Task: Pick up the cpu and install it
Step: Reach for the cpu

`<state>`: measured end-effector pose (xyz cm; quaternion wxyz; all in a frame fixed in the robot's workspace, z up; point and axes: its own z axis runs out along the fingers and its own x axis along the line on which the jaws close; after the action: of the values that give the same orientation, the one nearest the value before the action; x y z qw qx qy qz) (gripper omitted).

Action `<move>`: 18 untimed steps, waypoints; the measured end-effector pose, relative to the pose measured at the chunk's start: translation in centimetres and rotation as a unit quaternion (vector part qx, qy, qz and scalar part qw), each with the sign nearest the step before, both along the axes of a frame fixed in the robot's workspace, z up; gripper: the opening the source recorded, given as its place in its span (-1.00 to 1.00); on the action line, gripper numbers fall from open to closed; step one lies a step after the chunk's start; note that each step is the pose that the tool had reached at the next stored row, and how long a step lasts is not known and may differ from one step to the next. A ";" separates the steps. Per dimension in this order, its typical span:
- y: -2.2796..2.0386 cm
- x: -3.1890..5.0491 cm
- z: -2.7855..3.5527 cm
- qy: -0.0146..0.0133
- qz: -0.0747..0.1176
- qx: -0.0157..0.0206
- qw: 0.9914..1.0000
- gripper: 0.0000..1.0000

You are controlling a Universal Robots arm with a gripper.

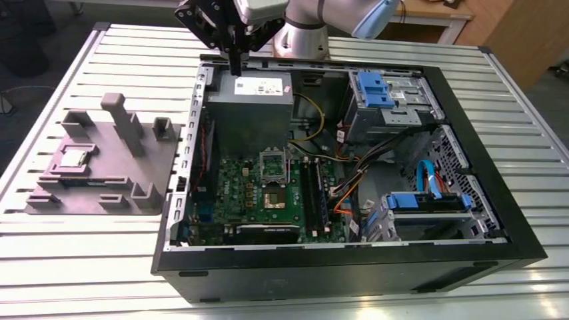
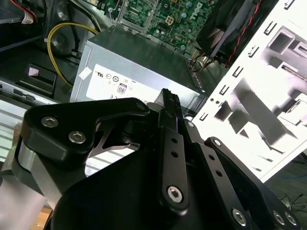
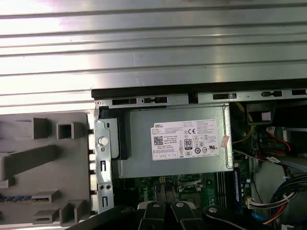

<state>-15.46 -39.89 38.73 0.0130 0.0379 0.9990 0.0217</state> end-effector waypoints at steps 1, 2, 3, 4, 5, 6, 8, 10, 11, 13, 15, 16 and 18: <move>0.00 -0.02 -0.01 0.000 0.000 0.000 1.000 -0.80; 0.00 -0.03 -0.02 0.000 0.000 0.000 1.000 -0.80; 0.00 -0.06 -0.02 0.000 0.000 0.000 1.000 -0.80; 0.00 -0.07 -0.03 0.000 0.000 0.000 1.000 -0.80; 0.00 -0.27 -0.10 0.000 0.000 0.000 1.000 -0.80; 0.00 -0.34 -0.12 0.000 0.000 0.000 1.000 -0.80; 0.00 -0.37 -0.12 0.000 0.000 0.000 1.000 -0.80; 0.00 -0.42 -0.12 0.000 0.000 0.000 1.000 -0.80; 0.00 -0.44 -0.12 0.000 0.000 0.000 1.000 -0.80; 0.00 -0.49 -0.13 0.000 0.000 0.000 1.000 -0.80; 0.00 -0.55 -0.13 0.000 0.000 0.000 1.000 -0.80; 0.00 -0.57 -0.14 0.000 0.000 0.000 1.000 -0.80; 0.00 -0.62 -0.15 0.000 0.000 0.000 1.000 -0.80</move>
<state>-16.08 -39.89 38.58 0.0130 0.0378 0.9990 0.0217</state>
